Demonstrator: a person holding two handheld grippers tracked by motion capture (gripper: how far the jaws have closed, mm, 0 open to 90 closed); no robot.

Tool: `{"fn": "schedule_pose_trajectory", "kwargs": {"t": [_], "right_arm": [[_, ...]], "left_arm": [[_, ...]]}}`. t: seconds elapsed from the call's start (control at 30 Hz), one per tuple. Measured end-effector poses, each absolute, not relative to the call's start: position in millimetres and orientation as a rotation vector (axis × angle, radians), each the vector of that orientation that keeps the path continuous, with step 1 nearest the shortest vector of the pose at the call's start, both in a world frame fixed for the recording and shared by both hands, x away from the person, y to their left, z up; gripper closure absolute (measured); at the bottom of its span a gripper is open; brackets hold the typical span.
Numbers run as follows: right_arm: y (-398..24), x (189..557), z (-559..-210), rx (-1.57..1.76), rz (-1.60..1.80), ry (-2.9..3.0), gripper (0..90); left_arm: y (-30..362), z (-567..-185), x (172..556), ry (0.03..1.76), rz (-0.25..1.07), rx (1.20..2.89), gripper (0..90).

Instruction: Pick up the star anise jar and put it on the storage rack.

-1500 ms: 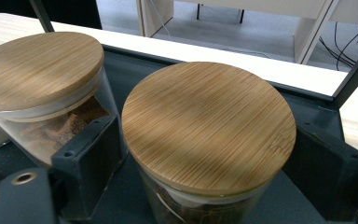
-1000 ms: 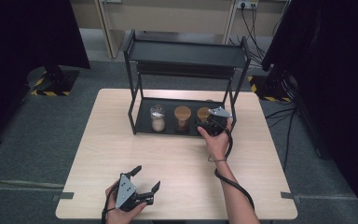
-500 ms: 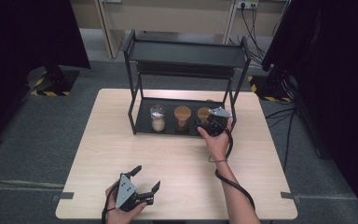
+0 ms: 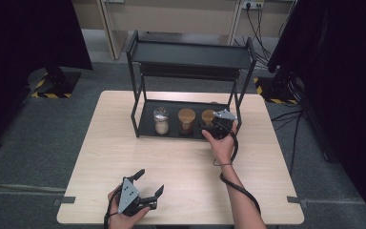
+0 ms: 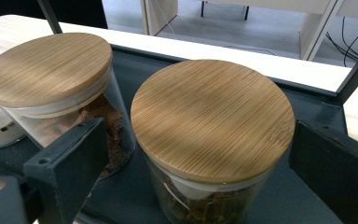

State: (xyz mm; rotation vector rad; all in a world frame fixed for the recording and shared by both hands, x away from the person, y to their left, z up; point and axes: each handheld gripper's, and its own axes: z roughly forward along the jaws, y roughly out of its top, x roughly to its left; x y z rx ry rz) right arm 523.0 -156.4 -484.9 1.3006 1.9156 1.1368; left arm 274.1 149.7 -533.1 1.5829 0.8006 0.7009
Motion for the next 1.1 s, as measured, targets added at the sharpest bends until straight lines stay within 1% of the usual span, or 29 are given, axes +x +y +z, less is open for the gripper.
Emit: {"fn": "schedule_pose_trajectory", "kwargs": {"t": [1.1], "right_arm": [[-161.8, 512.5, -485.6, 1.278, 1.161, 1.933, 4.1]], "left_arm": [[149.5, -533.2, 273.8, 0.798, 0.703, 1.583, 11.1]]}}
